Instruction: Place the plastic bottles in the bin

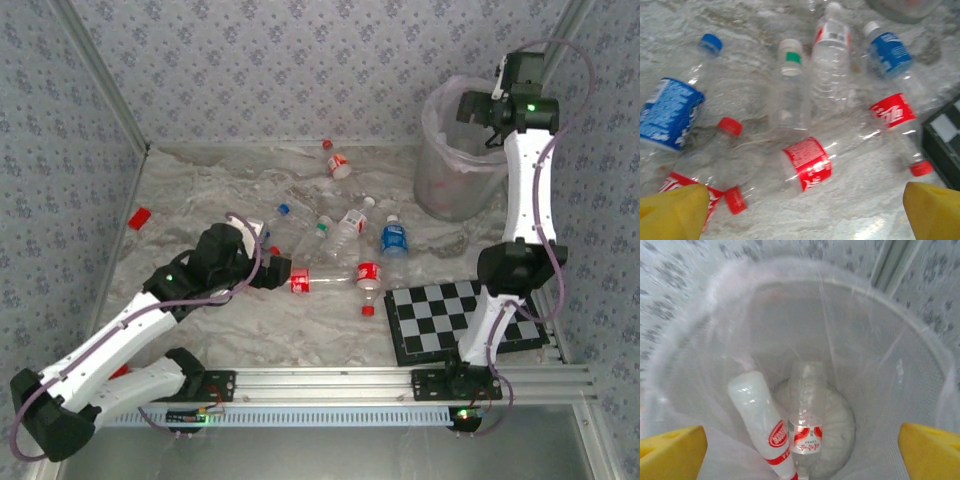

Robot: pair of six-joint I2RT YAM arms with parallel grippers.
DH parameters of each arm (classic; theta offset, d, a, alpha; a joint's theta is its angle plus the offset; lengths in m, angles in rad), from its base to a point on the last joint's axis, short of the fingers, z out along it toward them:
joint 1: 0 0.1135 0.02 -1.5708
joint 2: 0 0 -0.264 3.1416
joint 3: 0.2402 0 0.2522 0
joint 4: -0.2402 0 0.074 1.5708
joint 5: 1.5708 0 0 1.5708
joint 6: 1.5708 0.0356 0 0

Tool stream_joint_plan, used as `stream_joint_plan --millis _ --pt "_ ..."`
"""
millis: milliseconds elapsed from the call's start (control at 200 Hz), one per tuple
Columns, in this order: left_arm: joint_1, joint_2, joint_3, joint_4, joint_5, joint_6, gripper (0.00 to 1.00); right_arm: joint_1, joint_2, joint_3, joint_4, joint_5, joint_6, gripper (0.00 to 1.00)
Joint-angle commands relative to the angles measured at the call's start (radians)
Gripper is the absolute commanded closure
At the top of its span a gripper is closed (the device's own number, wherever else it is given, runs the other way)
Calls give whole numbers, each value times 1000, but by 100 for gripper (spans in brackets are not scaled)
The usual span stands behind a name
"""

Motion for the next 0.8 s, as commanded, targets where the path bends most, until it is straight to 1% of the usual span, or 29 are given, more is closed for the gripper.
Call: stream_joint_plan --millis 0,65,110,160,240,335,385,480,580,685,795 --pt "-4 29 77 -127 -173 23 1 41 -101 -39 22 44 -8 0" --pt "9 71 101 -204 -254 35 1 67 -167 -100 25 26 -4 0" --pt "27 106 114 -241 -284 46 1 87 -228 -173 45 -1 4 0" --pt "53 145 128 -277 -306 46 1 107 -304 -277 78 -59 12 0" --pt "75 187 138 -319 -280 29 3 122 -425 -458 141 -173 53 0" --pt "75 193 105 -319 -242 34 5 120 -549 -658 228 -317 107 0" --pt "78 194 77 -309 -242 42 4 116 -589 -734 274 -369 120 0" --pt "113 236 50 -314 -246 27 2 110 -601 -764 266 -399 128 0" --pt "162 269 17 -322 -195 -40 1 110 -612 -774 237 -427 126 0" --pt "196 262 -52 -274 -119 -88 1 110 -660 -842 261 -453 128 0" --pt "209 260 -94 -249 -115 -103 1 108 -706 -906 267 -448 136 0"
